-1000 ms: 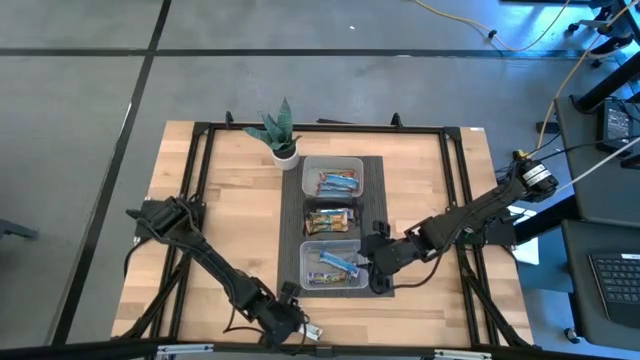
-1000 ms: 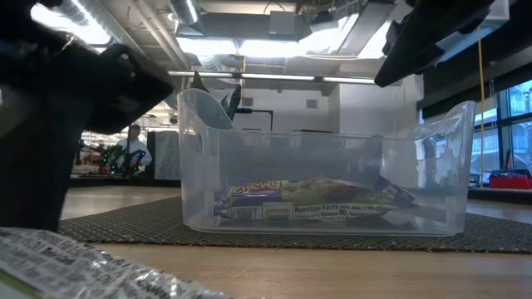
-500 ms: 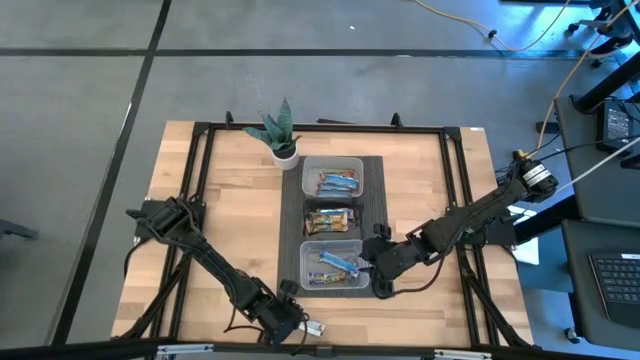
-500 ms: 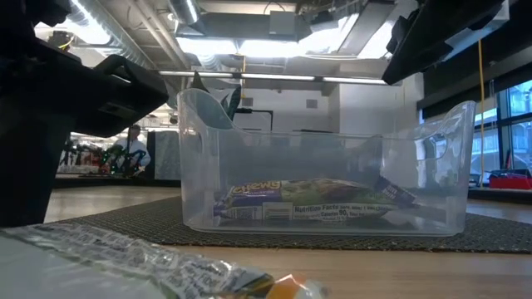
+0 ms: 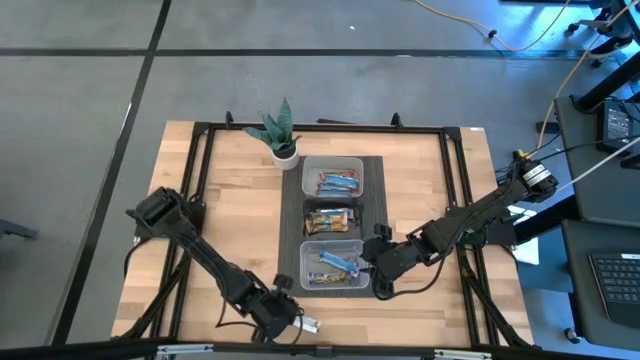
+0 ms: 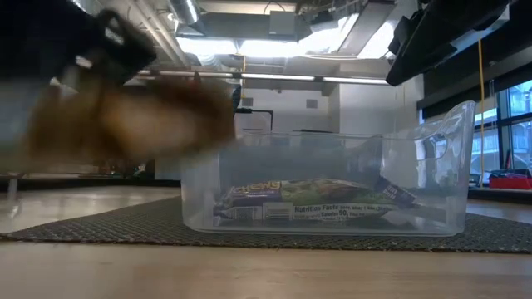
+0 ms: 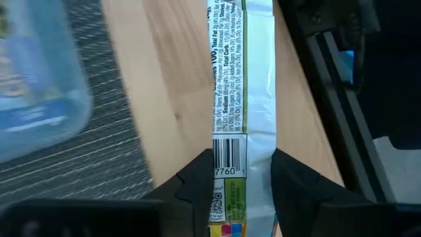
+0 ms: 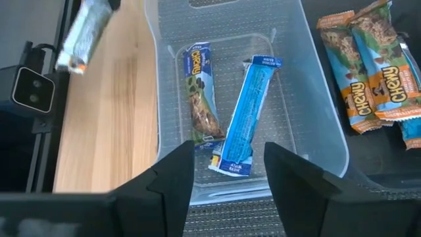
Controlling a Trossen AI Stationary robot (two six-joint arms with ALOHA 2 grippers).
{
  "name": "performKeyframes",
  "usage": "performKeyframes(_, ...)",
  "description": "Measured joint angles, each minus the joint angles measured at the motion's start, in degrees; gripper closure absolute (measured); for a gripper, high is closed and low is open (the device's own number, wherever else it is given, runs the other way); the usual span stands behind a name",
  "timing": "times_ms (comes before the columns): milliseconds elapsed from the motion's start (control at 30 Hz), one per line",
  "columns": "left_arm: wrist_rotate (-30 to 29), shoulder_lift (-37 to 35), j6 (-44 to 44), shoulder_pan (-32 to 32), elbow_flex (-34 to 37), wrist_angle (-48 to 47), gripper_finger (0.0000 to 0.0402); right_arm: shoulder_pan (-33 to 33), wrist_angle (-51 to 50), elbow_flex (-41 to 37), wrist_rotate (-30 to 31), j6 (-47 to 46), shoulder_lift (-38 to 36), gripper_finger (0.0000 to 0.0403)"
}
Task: Pick and place Granola Bars by type
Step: Put the yellow granola bar into the black bin
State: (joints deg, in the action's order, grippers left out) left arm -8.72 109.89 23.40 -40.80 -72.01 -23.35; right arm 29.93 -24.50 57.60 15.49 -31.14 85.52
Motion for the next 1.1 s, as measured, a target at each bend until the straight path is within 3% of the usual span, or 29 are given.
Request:
performKeyframes(167,-3.1,-6.4,-1.2,0.6,0.0,-3.3,0.0291,0.0,-0.3,0.0,0.0,0.2,0.0,0.0217)
performKeyframes(367,-20.7,-13.7,-3.6,4.3,-0.1,-6.9,0.0288,-0.1,-0.4,0.0,0.3,-1.6,0.0,0.0217)
performKeyframes(433,-22.7,-15.2,-3.7,7.4,-0.1,-8.6,0.0288,-0.1,-0.4,0.0,1.6,-1.9,0.0,0.0217)
performKeyframes(667,-15.5,-16.4,-13.0,21.6,-0.1,-7.1,0.0287,-0.1,-1.0,0.0,1.9,-1.7,0.0,0.0217)
performKeyframes(833,-7.0,-14.4,-14.2,31.7,-0.1,-6.2,0.0285,-0.1,-3.1,0.0,-0.6,-1.8,0.0,0.0217)
performKeyframes(1100,1.4,-8.8,-16.7,39.3,-0.1,-4.6,0.0284,-0.1,-8.3,0.0,-1.0,-1.8,0.0,0.0217)
